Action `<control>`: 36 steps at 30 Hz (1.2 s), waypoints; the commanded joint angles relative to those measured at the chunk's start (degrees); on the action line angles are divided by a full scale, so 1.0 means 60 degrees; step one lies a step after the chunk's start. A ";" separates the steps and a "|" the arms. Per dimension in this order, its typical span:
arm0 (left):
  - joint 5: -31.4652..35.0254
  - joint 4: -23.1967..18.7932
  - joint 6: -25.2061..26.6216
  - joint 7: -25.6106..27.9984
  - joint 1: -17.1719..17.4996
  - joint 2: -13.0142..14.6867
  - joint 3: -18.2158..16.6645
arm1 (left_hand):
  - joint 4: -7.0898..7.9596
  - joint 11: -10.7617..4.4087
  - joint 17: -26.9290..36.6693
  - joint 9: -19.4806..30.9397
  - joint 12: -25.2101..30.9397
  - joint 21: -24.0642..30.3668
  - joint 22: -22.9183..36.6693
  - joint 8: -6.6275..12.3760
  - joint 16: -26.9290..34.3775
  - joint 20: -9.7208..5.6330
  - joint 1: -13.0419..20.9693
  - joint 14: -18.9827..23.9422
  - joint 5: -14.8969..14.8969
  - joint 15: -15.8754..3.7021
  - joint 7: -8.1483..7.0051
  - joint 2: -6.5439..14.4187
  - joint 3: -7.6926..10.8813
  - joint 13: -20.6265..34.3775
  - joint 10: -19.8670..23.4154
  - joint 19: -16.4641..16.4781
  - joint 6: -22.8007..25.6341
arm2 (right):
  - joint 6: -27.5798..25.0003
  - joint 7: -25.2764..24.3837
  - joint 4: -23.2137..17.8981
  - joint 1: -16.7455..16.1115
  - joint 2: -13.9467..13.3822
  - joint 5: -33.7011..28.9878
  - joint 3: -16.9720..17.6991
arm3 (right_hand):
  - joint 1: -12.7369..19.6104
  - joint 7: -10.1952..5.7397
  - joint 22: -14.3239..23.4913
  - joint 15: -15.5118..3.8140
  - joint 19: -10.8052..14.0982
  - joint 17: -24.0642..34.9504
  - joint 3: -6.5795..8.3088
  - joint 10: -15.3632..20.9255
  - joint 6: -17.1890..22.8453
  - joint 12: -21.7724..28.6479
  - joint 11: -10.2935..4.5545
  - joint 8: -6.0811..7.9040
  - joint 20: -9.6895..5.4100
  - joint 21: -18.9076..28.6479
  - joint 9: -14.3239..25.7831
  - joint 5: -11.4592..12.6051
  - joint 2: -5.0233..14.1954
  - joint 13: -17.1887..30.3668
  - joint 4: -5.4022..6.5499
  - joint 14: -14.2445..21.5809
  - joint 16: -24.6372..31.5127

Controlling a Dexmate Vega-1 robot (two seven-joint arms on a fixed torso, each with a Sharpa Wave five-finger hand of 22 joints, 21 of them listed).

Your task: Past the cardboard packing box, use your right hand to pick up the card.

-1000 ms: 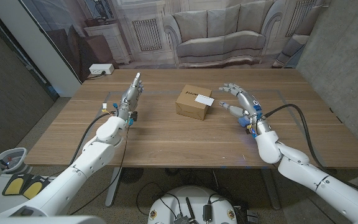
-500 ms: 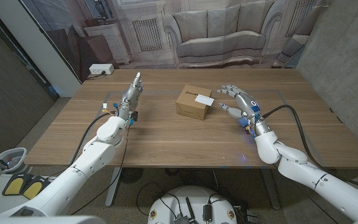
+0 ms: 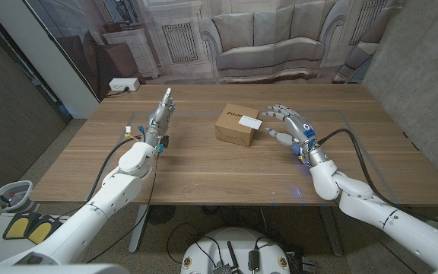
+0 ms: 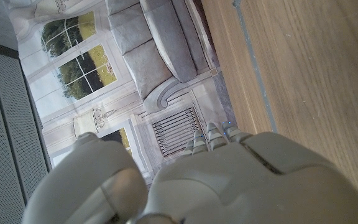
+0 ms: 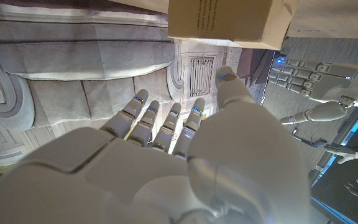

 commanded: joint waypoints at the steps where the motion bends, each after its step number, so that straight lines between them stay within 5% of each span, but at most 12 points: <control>1: -0.0027 0.0123 -0.0076 -0.0069 -0.0080 -0.0038 -0.0019 | -0.0021 -0.0016 0.0015 0.0023 0.0003 -0.0049 0.0057 -0.0015 -0.0006 -0.0126 -0.0023 -0.0068 0.0066 0.0016 -0.0026 0.0029 -0.0063 0.0034 -0.0011 -0.0100 -0.0025 | -0.0256 -0.0079 0.0131 0.0291 -0.0047 -0.0401 -0.0365 | 0.0086 -0.0008 0.0014 -0.0741 0.0108 0.0012 0.0015 0.0078 0.0136 0.0065 -0.0045 0.0050 -0.0699 0.0037 0.0037 0.0083 0.0009 0.0018 0.0041 0.0133 0.0052; 36: -0.0078 0.0255 -0.0126 -0.0194 -0.0170 -0.0051 -0.0010 | -0.0020 0.0003 0.0014 0.0023 0.0004 -0.0041 0.0057 -0.0021 -0.0002 -0.0134 0.0000 -0.0066 0.0064 0.0020 -0.0029 0.0067 -0.0143 0.0034 -0.0002 -0.0097 -0.0026 | -0.1132 -0.0113 0.0262 0.0768 -0.0202 -0.1364 -0.1066 | 0.0235 -0.0021 0.0026 -0.0882 0.0261 0.0026 0.0027 0.0258 0.0378 0.0064 -0.0158 0.0025 -0.0793 0.0058 0.0057 0.0095 0.0095 0.0021 0.0093 0.0320 0.0032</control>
